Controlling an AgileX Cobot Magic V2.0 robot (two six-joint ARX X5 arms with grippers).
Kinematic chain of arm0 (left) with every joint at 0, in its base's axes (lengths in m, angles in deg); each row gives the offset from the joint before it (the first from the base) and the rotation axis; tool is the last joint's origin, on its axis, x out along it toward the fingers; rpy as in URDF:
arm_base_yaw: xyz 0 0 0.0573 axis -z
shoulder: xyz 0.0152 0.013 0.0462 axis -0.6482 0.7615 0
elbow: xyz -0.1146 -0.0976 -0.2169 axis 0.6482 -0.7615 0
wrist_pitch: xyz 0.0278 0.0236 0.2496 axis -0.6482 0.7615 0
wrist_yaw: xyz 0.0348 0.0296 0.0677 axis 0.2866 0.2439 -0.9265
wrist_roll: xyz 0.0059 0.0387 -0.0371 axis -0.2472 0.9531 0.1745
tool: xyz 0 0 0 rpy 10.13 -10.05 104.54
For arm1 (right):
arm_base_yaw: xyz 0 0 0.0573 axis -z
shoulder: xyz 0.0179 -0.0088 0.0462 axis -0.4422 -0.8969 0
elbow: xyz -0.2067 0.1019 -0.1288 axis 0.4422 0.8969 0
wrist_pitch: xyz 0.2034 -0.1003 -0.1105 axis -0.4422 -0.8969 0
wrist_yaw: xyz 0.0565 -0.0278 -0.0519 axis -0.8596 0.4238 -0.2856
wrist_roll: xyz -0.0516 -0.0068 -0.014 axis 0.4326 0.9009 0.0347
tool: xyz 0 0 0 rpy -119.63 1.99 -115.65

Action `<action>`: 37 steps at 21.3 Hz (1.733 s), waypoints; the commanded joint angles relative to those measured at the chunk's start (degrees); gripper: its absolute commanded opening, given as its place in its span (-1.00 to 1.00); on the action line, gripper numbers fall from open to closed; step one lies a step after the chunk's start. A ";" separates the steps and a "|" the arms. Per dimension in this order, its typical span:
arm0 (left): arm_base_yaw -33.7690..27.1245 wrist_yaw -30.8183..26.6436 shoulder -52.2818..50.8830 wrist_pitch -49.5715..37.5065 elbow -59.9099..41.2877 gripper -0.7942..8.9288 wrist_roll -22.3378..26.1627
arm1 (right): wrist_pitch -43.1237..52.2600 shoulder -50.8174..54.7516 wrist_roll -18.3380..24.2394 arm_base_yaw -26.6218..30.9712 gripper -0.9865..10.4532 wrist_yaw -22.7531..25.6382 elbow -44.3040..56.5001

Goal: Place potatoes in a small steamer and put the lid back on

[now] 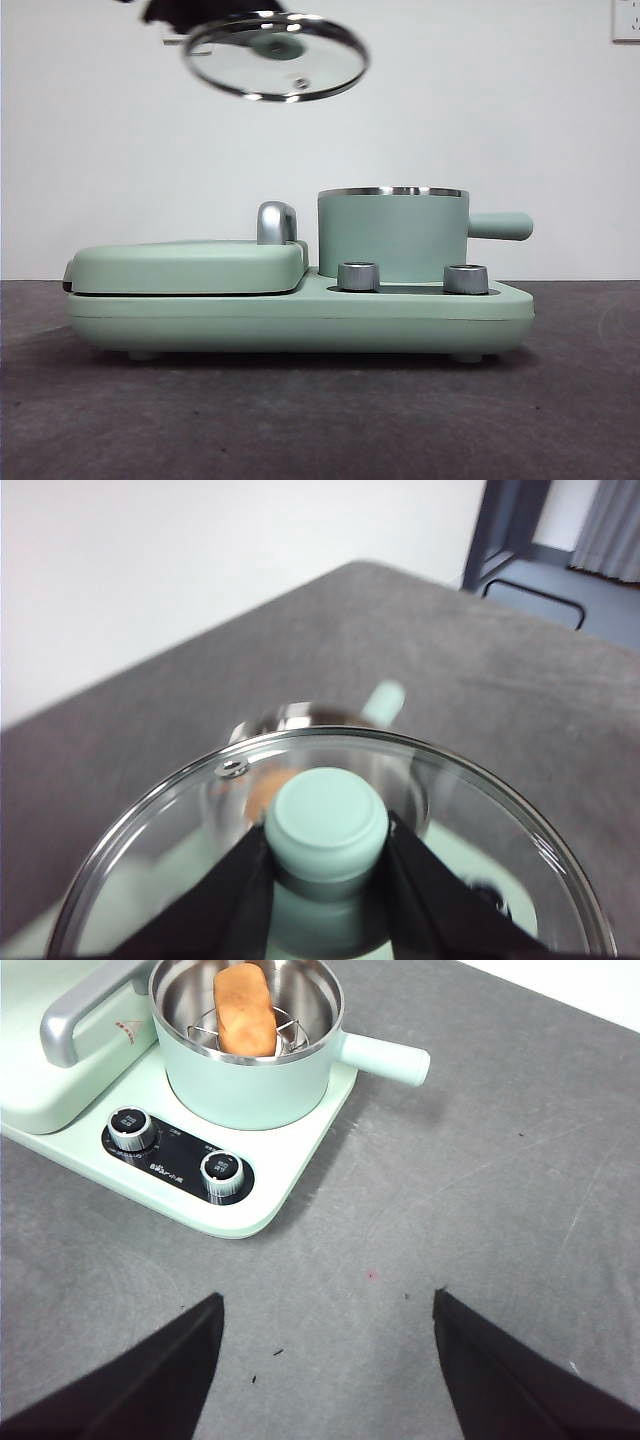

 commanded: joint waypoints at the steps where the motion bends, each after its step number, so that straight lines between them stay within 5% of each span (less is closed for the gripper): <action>1: 2.08 0.39 6.03 -4.24 5.70 -0.81 1.90 | -0.11 -0.50 -0.81 -0.28 -0.25 -0.02 -0.20; 14: 5.84 0.46 26.34 -27.80 8.22 -0.81 2.62 | 0.20 -0.61 -0.77 -0.28 -0.25 0.28 -0.20; 37: 5.27 0.44 31.19 -17.03 14.86 -0.81 5.25 | 2.43 -1.79 -0.81 -0.26 -0.25 1.51 -0.20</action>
